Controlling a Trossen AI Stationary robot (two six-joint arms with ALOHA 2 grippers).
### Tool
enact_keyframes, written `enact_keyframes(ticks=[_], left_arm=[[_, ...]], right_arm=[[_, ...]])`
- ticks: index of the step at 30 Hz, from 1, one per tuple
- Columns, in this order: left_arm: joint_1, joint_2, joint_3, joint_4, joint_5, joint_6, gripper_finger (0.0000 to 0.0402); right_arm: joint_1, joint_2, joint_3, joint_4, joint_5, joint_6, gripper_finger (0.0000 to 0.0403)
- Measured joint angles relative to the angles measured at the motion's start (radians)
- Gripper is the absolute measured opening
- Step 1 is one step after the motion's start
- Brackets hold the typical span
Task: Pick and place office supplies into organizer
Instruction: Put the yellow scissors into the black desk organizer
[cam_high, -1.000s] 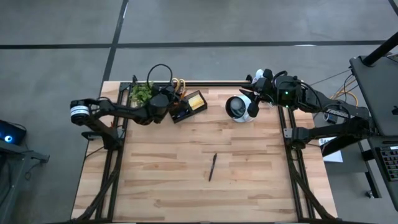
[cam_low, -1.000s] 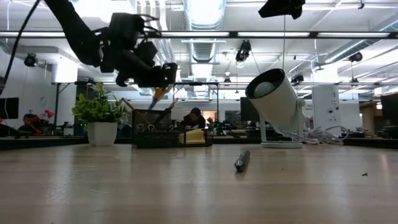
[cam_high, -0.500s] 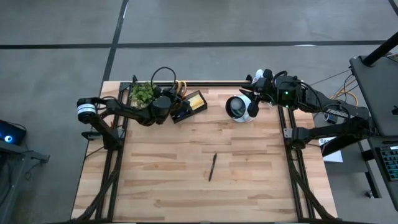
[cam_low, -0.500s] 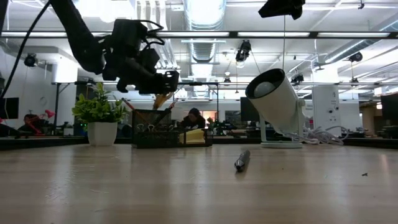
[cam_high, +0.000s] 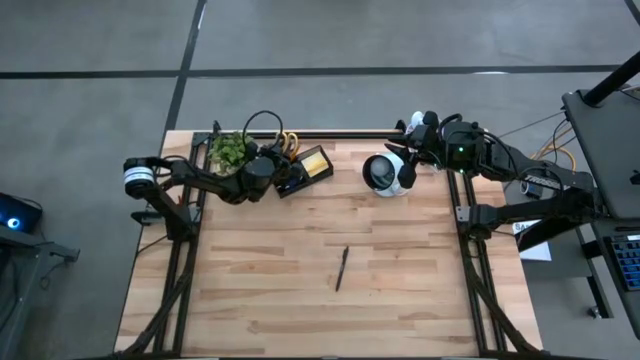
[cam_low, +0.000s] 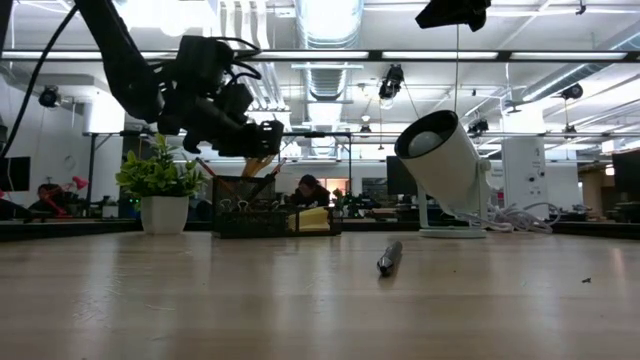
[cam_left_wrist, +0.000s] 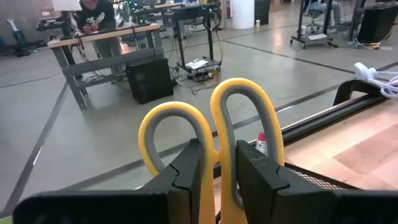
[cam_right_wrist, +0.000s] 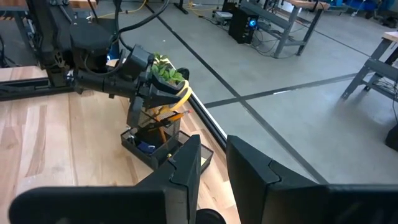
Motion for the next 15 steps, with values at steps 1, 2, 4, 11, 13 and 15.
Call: enact_keyframes(ticks=[1, 2, 4, 11, 13, 15], left_arm=[[0.000, 0.000, -0.001, 0.000, 0.002, 0.000, 0.0060], [0.000, -0.001, -0.002, 0.000, 0.002, 0.000, 0.0060], [0.000, -0.001, -0.005, -0.002, 0.002, 0.001, 0.0060], [0.000, -0.001, -0.006, -0.010, 0.001, 0.001, 0.0060], [0.000, -0.001, -0.006, -0.010, 0.001, 0.001, 0.0060], [0.000, -0.001, -0.006, -0.010, 0.001, 0.001, 0.0060]], right_arm=[[0.000, 0.000, 0.000, 0.000, 0.000, 0.000, 0.0066], [0.000, 0.000, 0.000, 0.000, 0.000, 0.000, 0.0066], [0.000, 0.000, 0.000, 0.000, 0.000, 0.000, 0.0066], [0.000, 0.000, 0.000, 0.000, 0.000, 0.003, 0.0066], [0.000, 0.000, 0.000, 0.000, 0.000, 0.002, 0.0066], [0.000, -0.001, 0.000, 0.000, 0.000, 0.003, 0.0066]])
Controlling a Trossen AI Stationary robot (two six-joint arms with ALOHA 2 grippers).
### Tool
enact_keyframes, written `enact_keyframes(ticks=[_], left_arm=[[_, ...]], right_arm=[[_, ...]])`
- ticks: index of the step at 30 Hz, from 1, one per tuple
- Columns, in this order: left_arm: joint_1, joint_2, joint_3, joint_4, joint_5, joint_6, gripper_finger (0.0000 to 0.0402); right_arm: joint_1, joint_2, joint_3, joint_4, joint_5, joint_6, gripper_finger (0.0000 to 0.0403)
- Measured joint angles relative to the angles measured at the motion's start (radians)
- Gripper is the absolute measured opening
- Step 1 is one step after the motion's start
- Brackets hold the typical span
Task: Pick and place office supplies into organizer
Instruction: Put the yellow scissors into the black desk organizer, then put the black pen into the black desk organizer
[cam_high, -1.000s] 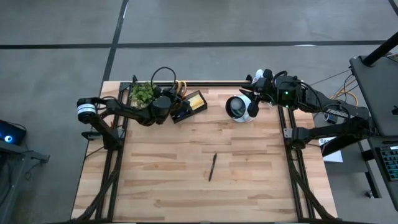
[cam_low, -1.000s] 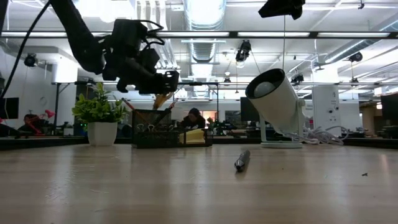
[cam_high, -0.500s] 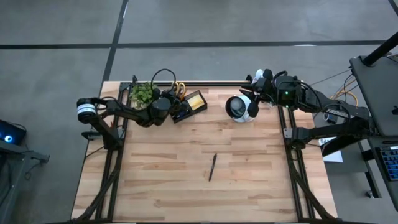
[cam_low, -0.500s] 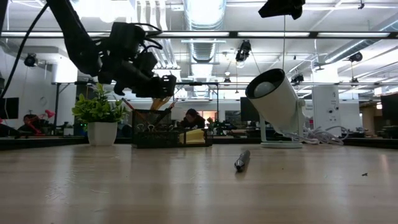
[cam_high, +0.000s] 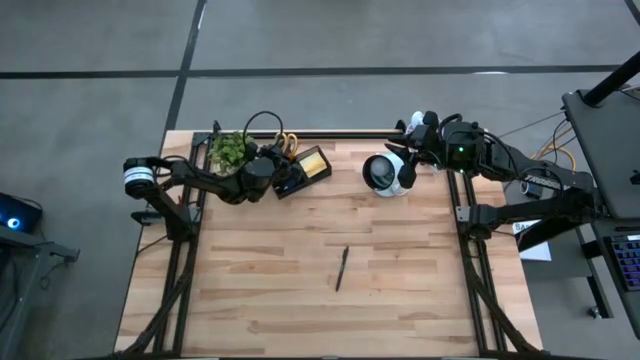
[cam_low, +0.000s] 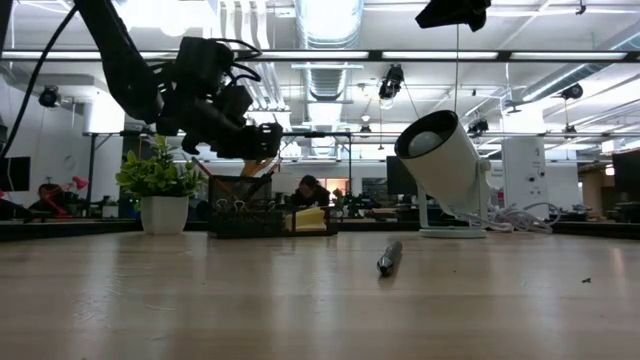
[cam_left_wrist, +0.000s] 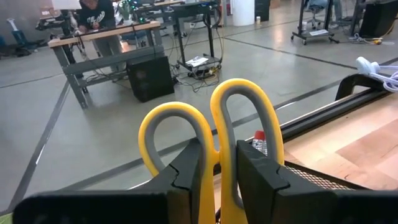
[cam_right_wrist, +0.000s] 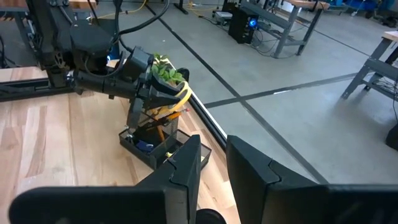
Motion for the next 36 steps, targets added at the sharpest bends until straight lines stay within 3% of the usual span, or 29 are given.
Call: enact_keyframes(ticks=[8, 22, 36], left_arm=[[-0.001, 0.000, 0.002, 0.002, -0.003, 0.000, 0.0127], [-0.001, -0.004, 0.011, 0.008, 0.064, 0.000, 0.0190], [-0.053, -0.039, 0.122, 0.008, 0.372, 0.003, 0.0192]], right_arm=[[0.000, 0.000, 0.000, 0.000, 0.000, -0.002, 0.0066], [0.000, 0.000, 0.000, 0.000, 0.000, -0.002, 0.0066], [0.000, 0.000, 0.000, -0.001, 0.000, 0.005, 0.0066]])
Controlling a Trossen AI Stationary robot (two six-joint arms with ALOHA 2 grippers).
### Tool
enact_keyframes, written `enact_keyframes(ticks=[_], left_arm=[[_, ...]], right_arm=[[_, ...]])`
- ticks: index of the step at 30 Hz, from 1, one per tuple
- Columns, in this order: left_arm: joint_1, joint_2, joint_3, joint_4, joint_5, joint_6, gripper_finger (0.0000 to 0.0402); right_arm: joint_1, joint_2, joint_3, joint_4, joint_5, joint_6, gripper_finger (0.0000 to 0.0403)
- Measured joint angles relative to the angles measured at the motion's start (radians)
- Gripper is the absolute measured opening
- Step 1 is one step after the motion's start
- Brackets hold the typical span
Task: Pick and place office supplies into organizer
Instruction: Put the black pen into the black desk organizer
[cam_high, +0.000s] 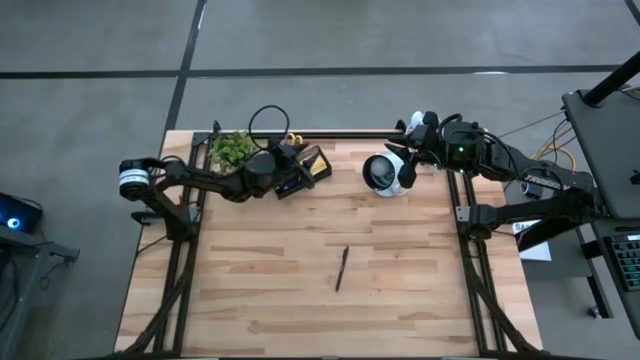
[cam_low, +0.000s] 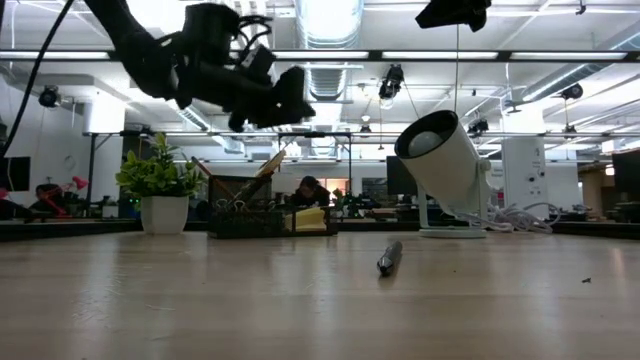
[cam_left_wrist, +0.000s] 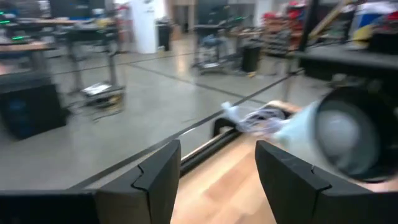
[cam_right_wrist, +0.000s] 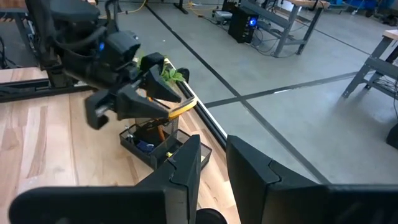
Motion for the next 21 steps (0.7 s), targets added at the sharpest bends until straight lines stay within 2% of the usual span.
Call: enact_keyframes(ticks=[8, 21], left_arm=[[-0.063, 0.000, 0.075, -0.009, 0.026, 0.058, 0.0192], [-0.180, 0.000, 0.161, -0.068, 0.047, 0.050, 0.0192]], right_arm=[[0.000, 0.000, 0.000, -0.001, 0.000, 0.000, 0.0066], [0.000, 0.000, 0.000, -0.003, 0.000, 0.003, 0.0066]])
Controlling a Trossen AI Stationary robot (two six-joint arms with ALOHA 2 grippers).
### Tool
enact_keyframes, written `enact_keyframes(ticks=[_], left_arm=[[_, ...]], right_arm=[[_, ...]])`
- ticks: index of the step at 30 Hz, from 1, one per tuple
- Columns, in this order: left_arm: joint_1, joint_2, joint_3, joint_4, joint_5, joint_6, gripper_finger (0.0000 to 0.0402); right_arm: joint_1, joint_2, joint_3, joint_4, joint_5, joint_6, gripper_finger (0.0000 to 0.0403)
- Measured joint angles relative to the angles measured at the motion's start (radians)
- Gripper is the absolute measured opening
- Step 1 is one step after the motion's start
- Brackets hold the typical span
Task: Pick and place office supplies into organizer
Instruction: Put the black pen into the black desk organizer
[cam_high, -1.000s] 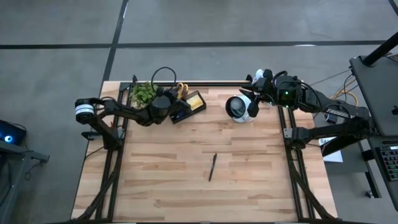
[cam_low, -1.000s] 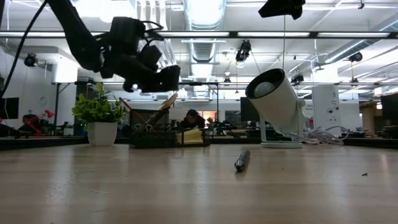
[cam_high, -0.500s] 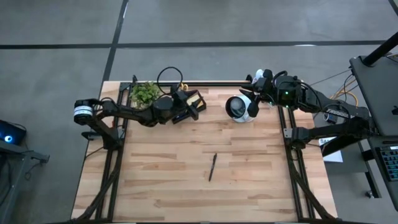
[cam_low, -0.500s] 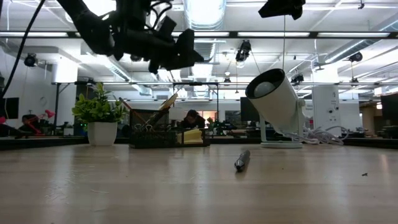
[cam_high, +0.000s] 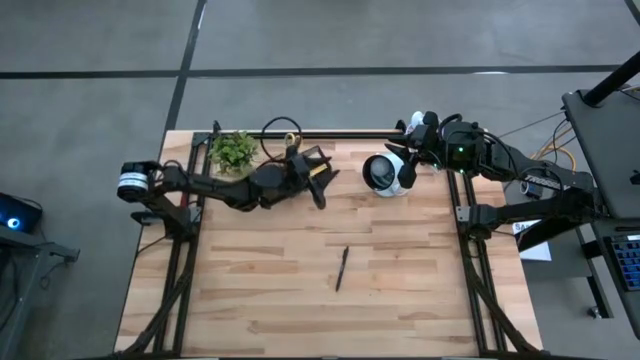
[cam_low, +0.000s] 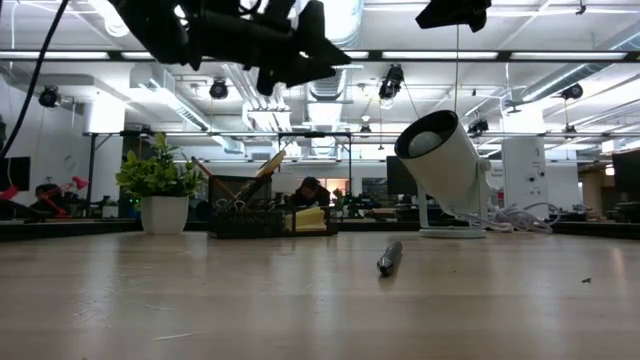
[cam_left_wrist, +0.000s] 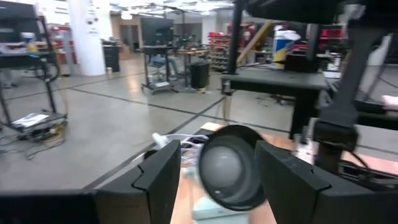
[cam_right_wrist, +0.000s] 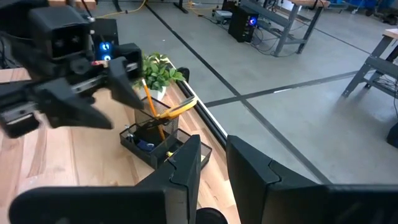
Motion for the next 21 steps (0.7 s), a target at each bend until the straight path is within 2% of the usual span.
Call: enact_keyframes(ticks=[9, 16, 21], left_arm=[[-0.127, -0.009, 0.047, -0.062, 0.001, -0.002, 0.0192], [-0.188, -0.031, 0.049, -0.065, 0.001, -0.111, 0.0192], [-0.199, -0.092, 0.026, -0.077, -0.003, -0.157, 0.0190]], right_arm=[[0.000, 0.000, 0.000, -0.007, -0.009, 0.080, 0.0066], [0.001, 0.002, 0.000, -0.028, -0.241, 0.063, 0.0066], [0.033, 0.020, 0.000, -0.028, -0.317, 0.055, 0.0085]])
